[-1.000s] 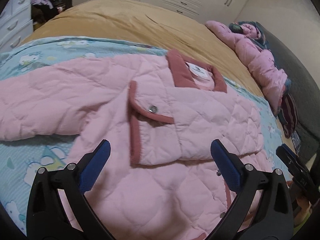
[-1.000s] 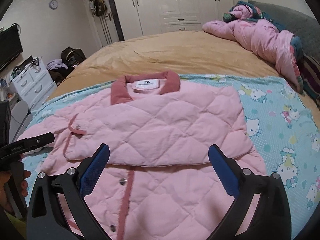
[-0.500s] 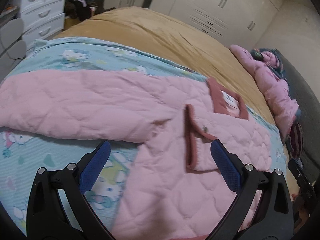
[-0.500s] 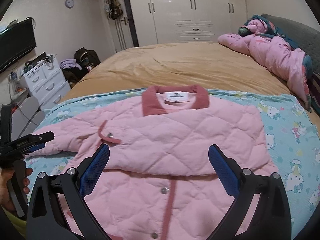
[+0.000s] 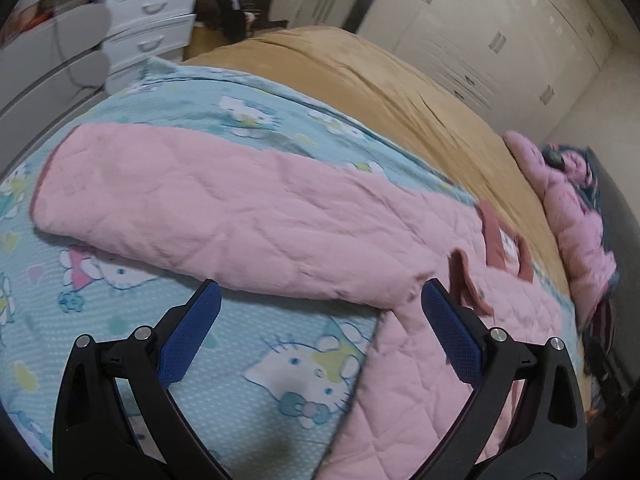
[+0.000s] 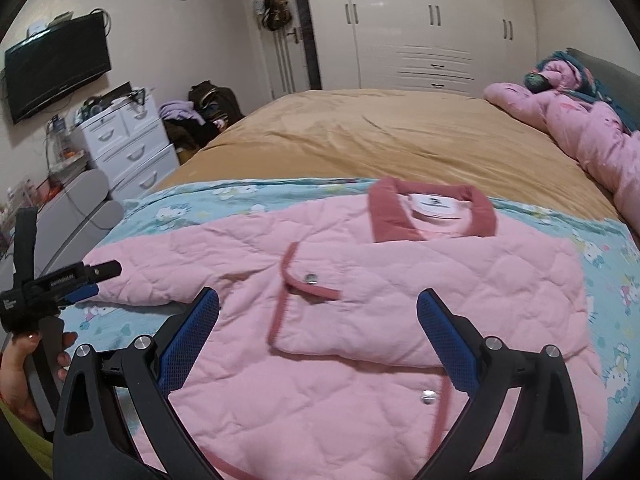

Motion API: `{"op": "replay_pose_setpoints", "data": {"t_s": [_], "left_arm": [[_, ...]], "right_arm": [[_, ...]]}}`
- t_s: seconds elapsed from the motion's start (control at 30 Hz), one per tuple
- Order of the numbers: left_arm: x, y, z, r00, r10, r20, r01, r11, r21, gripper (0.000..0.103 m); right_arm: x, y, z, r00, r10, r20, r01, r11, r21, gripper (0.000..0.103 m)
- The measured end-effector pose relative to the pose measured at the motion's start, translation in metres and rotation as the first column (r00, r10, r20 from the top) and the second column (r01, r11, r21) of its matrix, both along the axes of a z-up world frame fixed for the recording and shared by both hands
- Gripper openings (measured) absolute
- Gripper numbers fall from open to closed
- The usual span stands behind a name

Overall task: Fold large clothes
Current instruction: 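Move the left tool to the other sleeve cuff and grasp it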

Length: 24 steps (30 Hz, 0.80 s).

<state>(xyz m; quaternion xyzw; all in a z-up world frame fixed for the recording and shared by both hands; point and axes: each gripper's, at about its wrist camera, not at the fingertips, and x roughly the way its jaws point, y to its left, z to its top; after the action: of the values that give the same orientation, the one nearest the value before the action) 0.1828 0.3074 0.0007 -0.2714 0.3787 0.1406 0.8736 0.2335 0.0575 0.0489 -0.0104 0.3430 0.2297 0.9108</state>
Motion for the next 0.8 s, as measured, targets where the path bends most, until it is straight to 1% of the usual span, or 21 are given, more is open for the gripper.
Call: {"op": "replay_pose_setpoints", "data": {"t_s": [0.23,0.37,0.5,0.63,0.8], "left_arm": [[-0.016,0.035,0.000,0.997,0.083,0.009,-0.082,0.996,-0.025,0.094],[-0.023,0.053,-0.005,0.990,0.140,-0.005,-0.140,0.990,-0.010,0.094],[-0.030,0.070,-0.014,0.984,0.180,-0.018,-0.180,0.983,-0.042,0.094],[-0.035,0.087,-0.027,0.974,0.220,-0.051,-0.223,0.972,-0.076,0.094],[-0.040,0.104,-0.040,0.962,0.261,-0.074,-0.268,0.958,-0.104,0.094]], "right_arm": [[-0.001,0.051,-0.003,0.997,0.077,-0.008,-0.077,0.997,-0.011,0.099],[-0.001,0.081,-0.005,0.993,0.120,-0.017,-0.120,0.993,-0.012,0.099],[0.001,0.108,-0.009,0.987,0.160,-0.035,-0.160,0.987,-0.007,0.099],[0.000,0.134,-0.012,0.977,0.206,-0.044,-0.207,0.978,-0.014,0.099],[-0.001,0.157,-0.017,0.968,0.246,-0.054,-0.247,0.969,-0.017,0.099]]}}
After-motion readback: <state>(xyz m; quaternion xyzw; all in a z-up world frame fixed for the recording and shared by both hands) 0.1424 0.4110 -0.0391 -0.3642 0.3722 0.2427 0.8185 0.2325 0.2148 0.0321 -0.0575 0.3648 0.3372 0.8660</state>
